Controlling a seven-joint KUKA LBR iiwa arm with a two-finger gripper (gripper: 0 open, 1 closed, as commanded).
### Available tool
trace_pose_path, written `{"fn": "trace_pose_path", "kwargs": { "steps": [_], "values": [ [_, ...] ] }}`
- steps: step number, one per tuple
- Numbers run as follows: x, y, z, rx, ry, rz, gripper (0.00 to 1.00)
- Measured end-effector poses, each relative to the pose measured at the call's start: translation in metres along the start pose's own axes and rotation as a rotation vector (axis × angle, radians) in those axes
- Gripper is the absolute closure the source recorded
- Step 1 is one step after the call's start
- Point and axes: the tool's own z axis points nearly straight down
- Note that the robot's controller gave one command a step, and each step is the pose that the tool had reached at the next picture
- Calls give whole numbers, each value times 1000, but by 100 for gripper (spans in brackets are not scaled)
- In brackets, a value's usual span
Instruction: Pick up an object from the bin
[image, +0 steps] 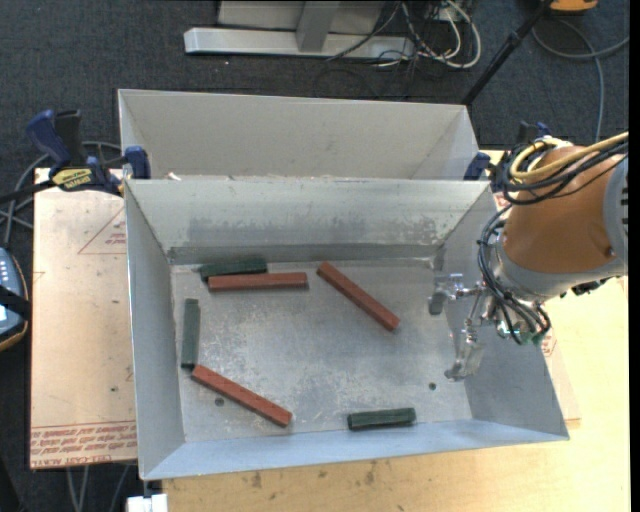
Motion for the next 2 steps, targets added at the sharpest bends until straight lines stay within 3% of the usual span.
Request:
{"fn": "trace_pose_path", "kwargs": {
  "steps": [1, 2],
  "values": [
    [-41, 38, 53, -2, -6, 31, 0],
    [-119, 57, 95, 1, -9, -185, 0]
  ]
}}
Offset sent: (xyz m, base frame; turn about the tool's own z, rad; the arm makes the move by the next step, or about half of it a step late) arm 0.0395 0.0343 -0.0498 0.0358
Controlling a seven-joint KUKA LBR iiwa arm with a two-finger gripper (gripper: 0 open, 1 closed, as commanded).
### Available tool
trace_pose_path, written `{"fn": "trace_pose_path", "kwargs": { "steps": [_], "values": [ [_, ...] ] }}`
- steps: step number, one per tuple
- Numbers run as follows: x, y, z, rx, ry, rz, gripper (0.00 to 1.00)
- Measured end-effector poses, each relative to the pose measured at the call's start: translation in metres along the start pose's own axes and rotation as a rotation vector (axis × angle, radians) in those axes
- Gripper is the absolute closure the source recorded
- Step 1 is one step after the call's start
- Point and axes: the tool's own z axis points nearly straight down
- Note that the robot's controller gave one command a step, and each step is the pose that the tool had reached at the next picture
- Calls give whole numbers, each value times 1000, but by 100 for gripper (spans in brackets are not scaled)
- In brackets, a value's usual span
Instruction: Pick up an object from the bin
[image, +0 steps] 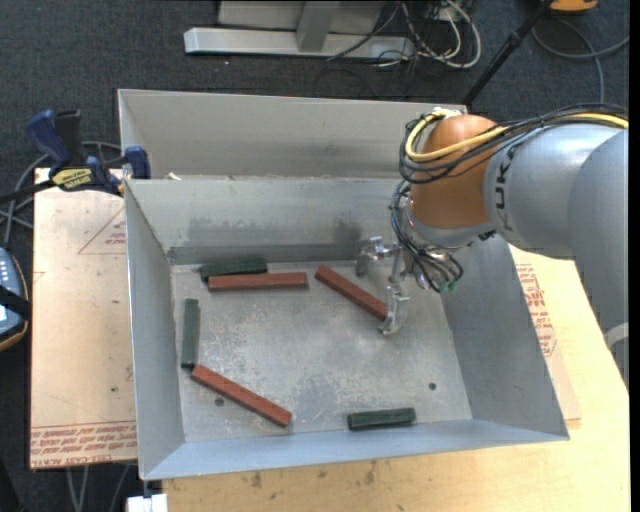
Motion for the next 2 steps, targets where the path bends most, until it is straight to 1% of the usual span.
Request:
{"fn": "trace_pose_path", "kwargs": {
  "steps": [1, 2],
  "values": [
    [0, -1, -2, 1, -1, -1, 100],
    [-5, 25, -175, 3, -9, -209, 100]
  ]
}}
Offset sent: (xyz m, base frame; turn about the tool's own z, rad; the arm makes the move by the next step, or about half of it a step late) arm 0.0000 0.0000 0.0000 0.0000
